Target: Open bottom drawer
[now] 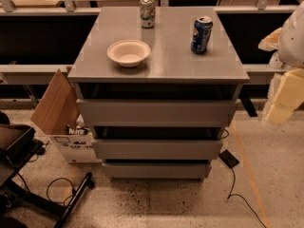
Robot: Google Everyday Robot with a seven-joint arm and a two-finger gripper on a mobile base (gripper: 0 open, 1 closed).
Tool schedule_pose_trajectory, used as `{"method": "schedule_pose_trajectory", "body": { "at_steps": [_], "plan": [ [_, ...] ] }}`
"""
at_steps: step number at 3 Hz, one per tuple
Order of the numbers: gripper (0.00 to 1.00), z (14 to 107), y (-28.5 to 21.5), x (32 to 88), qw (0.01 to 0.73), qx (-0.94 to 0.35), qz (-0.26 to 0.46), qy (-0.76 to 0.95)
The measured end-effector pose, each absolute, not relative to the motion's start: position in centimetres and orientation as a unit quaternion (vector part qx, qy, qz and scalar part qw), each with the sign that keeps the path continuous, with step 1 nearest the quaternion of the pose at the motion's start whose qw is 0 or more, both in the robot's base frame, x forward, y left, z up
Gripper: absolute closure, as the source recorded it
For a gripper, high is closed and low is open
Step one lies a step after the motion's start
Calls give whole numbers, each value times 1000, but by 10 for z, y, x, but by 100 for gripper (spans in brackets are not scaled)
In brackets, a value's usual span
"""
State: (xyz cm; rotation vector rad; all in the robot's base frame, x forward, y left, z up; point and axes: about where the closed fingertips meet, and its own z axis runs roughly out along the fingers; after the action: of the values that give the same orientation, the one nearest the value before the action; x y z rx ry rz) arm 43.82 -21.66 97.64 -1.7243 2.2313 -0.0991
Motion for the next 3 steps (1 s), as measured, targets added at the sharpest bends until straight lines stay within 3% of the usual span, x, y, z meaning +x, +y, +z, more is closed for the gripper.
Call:
{"method": "schedule_pose_trajectory", "body": {
  "at_steps": [2,3],
  "plan": [
    [0,947,-219,448,163,-604,-44,779],
    [0,867,-223,452,158,-595,-29,788]
  ]
}}
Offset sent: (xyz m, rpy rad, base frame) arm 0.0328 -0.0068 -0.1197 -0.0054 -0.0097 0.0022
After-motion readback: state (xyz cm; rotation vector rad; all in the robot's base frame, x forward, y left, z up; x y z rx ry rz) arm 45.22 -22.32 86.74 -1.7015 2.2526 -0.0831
